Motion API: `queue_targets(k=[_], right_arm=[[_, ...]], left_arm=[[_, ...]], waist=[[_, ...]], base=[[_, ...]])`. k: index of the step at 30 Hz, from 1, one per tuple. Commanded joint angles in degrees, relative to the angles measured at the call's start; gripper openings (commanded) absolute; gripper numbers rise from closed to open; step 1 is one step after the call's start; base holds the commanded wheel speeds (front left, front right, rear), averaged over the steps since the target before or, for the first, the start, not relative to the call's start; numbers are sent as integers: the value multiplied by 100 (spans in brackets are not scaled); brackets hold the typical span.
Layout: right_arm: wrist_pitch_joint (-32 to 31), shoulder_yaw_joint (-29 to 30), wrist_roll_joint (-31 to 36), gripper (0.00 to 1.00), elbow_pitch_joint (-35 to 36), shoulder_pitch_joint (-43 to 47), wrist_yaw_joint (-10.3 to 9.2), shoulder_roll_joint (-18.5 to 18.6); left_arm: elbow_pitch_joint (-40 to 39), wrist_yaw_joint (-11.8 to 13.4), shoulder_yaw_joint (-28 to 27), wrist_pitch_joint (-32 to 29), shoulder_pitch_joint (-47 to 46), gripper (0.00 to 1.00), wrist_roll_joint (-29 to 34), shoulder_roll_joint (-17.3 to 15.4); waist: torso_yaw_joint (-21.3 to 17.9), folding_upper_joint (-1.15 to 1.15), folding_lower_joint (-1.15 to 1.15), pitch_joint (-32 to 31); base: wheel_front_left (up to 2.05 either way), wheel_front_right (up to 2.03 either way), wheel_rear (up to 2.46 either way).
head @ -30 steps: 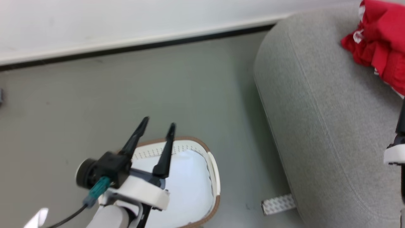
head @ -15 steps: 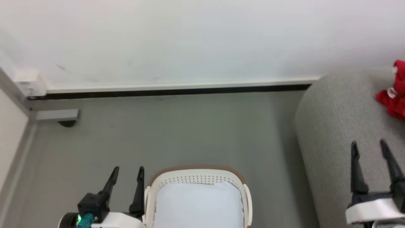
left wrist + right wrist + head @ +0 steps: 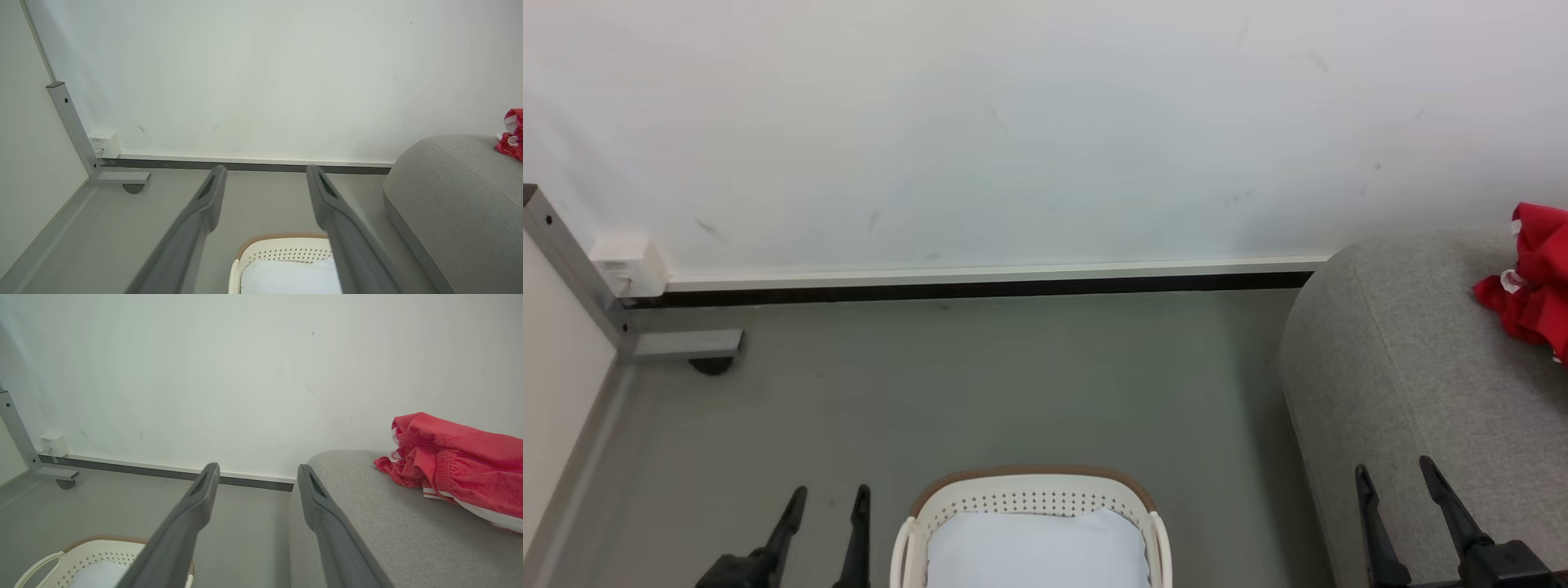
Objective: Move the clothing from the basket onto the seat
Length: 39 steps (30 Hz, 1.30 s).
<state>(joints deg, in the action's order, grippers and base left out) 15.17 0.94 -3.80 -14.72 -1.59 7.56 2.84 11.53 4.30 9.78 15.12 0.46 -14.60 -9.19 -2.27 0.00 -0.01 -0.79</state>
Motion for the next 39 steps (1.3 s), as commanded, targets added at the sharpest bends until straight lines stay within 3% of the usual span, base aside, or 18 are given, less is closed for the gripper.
queue_targets(k=[1,20,21,25,39], right_arm=[[-4,1,-29,100,-13,97,-15,11],[-4,-103,-60,100,-113,142,-15,11],[-4,-103,-62,0,-115,149,-15,11],[-21,-92,-61,0,-252,82,0,-24],[-425,34,-1717,0,-182,-29,-2,-15]], left_arm=[[18,-18,-41,4,71,100,59,4],[158,-596,-782,4,113,100,583,499],[136,-617,-806,4,110,0,577,512],[306,-634,-776,-37,104,0,492,532],[296,-737,-947,-448,-54,0,-1058,549]], waist=[[-47,0,1,-28],[-241,0,1,-46],[-242,0,1,-49],[-242,0,1,-48],[-189,0,1,-32]], base=[[0,0,0],[0,0,0],[0,0,0],[0,0,0],[0,0,0]])
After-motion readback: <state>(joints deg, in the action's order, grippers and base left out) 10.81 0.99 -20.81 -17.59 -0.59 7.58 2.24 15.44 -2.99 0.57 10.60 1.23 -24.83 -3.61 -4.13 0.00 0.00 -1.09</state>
